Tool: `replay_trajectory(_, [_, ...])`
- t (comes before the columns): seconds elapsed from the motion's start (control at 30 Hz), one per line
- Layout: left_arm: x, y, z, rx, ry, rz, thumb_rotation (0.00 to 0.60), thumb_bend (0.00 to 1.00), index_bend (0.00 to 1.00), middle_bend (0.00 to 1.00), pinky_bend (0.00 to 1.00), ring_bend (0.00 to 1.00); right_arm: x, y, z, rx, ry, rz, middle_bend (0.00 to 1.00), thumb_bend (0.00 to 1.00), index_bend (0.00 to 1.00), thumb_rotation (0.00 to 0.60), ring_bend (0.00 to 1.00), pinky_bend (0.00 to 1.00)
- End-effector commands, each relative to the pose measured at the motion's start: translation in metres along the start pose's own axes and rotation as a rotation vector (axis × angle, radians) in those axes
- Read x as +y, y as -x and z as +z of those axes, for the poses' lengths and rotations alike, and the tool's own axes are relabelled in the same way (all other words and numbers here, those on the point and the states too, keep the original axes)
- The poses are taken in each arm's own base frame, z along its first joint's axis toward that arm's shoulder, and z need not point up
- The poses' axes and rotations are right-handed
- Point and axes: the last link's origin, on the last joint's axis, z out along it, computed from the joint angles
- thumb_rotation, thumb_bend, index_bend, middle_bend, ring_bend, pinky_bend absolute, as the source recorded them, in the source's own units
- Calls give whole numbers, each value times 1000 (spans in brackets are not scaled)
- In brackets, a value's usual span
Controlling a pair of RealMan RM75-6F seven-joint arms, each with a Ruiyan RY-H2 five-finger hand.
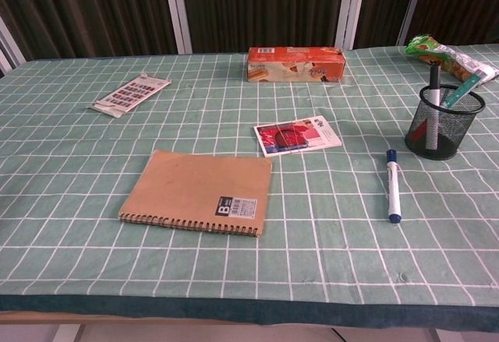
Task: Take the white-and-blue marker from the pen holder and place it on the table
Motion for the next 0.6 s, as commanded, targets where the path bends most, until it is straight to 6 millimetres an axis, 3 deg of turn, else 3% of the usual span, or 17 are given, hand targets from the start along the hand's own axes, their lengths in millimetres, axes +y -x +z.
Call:
replay_trajectory(0.03, [0, 0, 0, 1, 0, 5, 600, 442, 185, 51, 376, 86, 29, -18, -43, -49, 110, 18, 656, 282, 415, 600, 653, 653])
replay_trajectory(0.07, [1, 0, 0, 2, 1, 7, 600, 442, 186, 51, 375, 86, 34, -20, -51, -75, 131, 32, 563, 279, 393, 600, 537, 563])
replay_trajectory(0.2, [2, 1, 1, 3, 4, 10, 600, 441, 185, 50, 375, 86, 50, -23, -72, -187, 182, 91, 304, 277, 267, 600, 248, 263])
replay_trajectory(0.27, [4, 1, 2, 1, 9, 12, 600, 441, 185, 50, 375, 86, 56, -23, -78, -204, 188, 106, 226, 277, 218, 600, 163, 196])
replay_trajectory(0.6, [9, 6, 10, -19, 32, 25, 600, 440, 185, 50, 375, 85, 59, -21, -87, -173, 160, 143, 186, 278, 192, 600, 125, 182])
